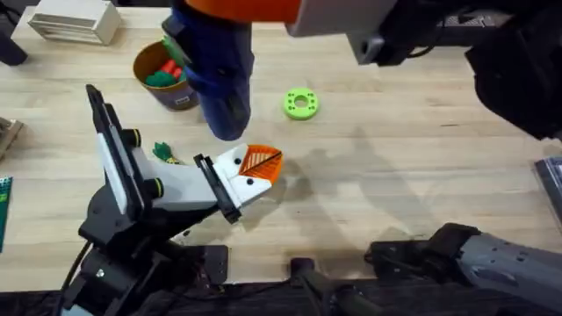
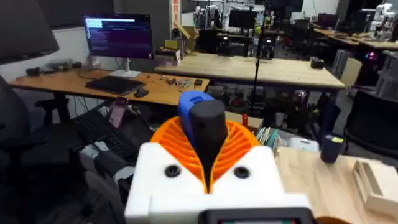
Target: Pick up the gripper from the table and insert it into the empty holder that is missing its gripper. Then pick up a screw, insert it into the mounting hole, and use the screwdriver to tighten it. Finally, clean up the table by picking up the vegetable and placing it into the bucket.
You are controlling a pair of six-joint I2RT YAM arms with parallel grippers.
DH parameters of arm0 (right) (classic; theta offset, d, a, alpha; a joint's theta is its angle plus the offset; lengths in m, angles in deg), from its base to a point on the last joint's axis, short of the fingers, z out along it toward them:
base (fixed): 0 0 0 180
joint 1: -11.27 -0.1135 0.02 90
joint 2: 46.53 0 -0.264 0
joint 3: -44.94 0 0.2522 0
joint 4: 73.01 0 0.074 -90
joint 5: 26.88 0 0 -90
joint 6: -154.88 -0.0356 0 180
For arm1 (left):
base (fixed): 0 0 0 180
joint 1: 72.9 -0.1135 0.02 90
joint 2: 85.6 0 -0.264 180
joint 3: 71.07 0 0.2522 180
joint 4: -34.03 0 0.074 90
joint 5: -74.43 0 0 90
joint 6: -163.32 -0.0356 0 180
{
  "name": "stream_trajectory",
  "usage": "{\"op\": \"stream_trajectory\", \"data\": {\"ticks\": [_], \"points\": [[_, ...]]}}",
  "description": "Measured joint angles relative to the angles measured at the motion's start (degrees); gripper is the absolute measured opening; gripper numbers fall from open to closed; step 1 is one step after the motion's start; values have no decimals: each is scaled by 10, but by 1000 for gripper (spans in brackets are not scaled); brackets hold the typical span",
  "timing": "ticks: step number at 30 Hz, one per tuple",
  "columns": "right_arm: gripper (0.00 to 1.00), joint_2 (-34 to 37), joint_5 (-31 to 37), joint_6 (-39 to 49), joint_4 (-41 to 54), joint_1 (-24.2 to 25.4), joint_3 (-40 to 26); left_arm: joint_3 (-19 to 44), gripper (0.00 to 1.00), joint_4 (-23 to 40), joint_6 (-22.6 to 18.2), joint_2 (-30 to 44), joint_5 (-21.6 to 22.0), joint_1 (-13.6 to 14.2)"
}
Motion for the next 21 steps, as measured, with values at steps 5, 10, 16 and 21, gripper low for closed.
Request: {"op": "stream_trajectory", "data": {"ticks": [5,10,16,21], "points": [[31,0,-9,17,70,54,0,0,6,0,0,0,0,0],[31,0,29,111,265,163,-1,0,6,0,0,0,0,0],[31,0,234,359,497,240,-1,0,6,0,0,0,0,0],[31,20,442,582,586,241,-1,0,6,0,0,0,0,0]]}}
